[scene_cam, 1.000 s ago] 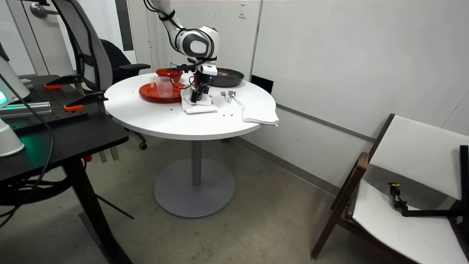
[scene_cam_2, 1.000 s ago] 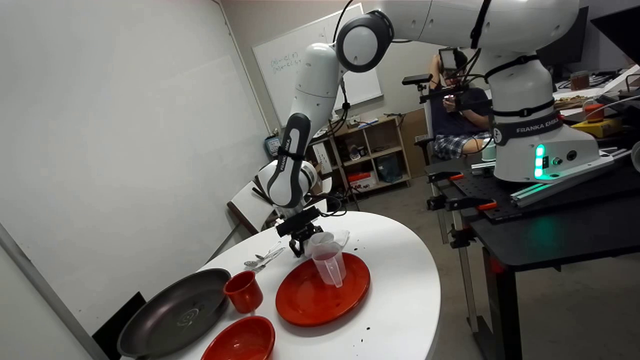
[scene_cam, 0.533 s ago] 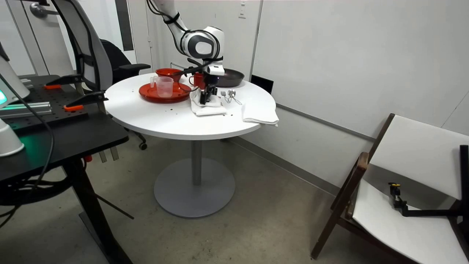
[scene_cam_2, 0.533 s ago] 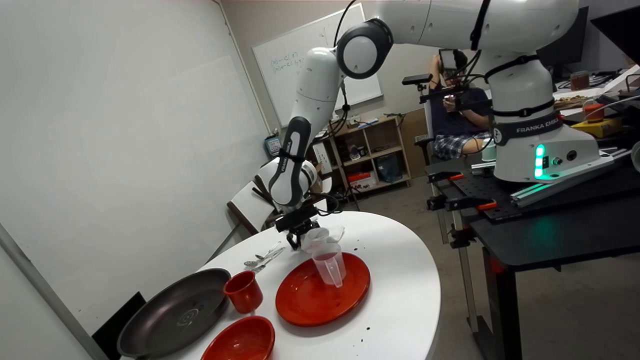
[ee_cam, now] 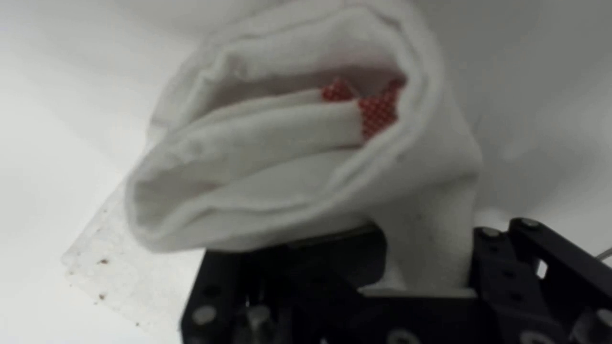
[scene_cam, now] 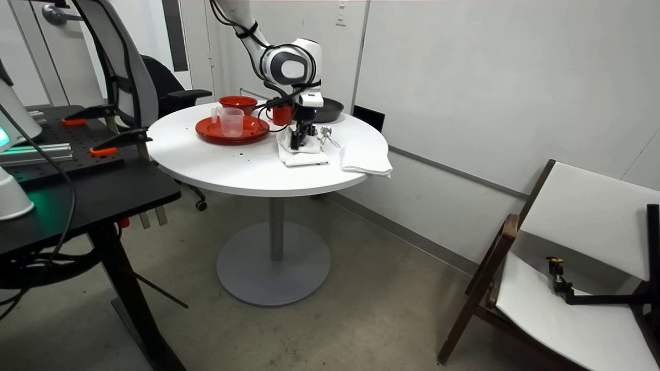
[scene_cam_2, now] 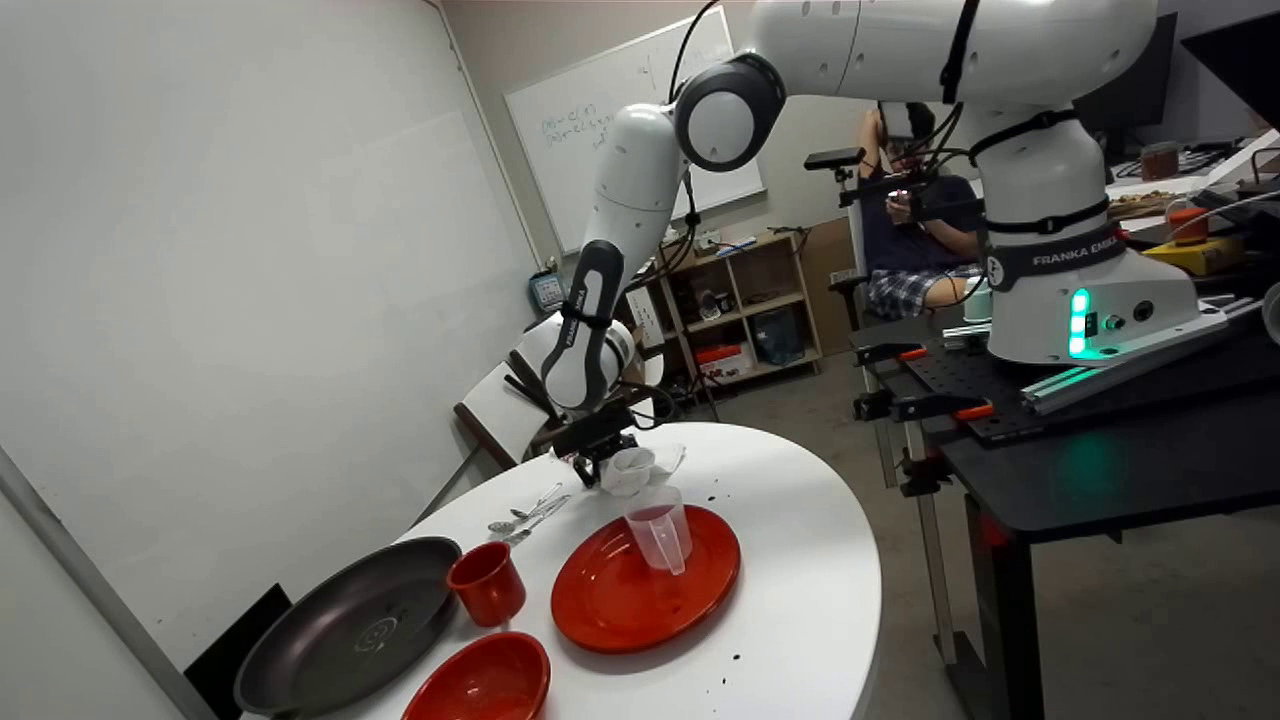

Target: Use the towel to wipe the table

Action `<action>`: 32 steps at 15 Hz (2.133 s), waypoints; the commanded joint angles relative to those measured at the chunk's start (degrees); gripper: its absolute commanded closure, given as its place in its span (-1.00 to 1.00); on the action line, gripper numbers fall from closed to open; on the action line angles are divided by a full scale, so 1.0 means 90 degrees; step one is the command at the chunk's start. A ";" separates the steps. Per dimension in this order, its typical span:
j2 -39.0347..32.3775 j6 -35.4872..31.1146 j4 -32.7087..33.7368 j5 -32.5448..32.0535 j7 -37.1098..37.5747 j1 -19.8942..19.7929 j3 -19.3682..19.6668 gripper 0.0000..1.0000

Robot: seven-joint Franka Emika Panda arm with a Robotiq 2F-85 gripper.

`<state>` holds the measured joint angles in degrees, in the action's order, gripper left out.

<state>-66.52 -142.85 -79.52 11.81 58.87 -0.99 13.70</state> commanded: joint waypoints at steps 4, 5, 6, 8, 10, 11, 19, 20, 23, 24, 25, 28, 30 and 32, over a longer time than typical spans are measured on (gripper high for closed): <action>-0.0038 0.0081 -0.0224 -0.0023 0.0377 -0.0157 0.0085 1.00; 0.0011 0.0088 -0.0340 -0.0011 0.0414 -0.0180 0.0083 1.00; 0.0069 0.0105 -0.0441 0.0002 0.0431 -0.0208 0.0065 1.00; 0.0156 0.0205 -0.0590 0.0032 0.0434 -0.0277 -0.0005 1.00; 0.0236 0.0430 -0.0725 0.0102 0.0377 -0.0351 -0.0132 1.00; 0.0301 0.0535 -0.0802 0.0134 0.0331 -0.0379 -0.0214 1.00; 0.0477 0.0806 -0.0752 0.0273 -0.0005 -0.0347 -0.0944 1.00; 0.0436 0.0784 -0.0685 0.0257 -0.0019 -0.0301 -0.0998 1.00; 0.0330 0.0806 -0.0500 0.0192 0.0026 -0.0202 -0.0995 1.00; 0.0322 0.0811 -0.0479 0.0193 0.0039 -0.0191 -0.0983 1.00; 0.0305 0.0819 -0.0446 0.0198 0.0063 -0.0206 -0.0952 1.00; 0.0242 0.0806 -0.0342 0.0164 0.0131 -0.0250 -0.0834 1.00; 0.0188 0.0773 -0.0242 0.0119 0.0176 -0.0256 -0.0725 1.00; 0.0126 0.0720 -0.0123 0.0065 0.0242 -0.0244 -0.0585 1.00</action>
<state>-62.83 -136.05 -83.94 12.65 60.69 -3.21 6.72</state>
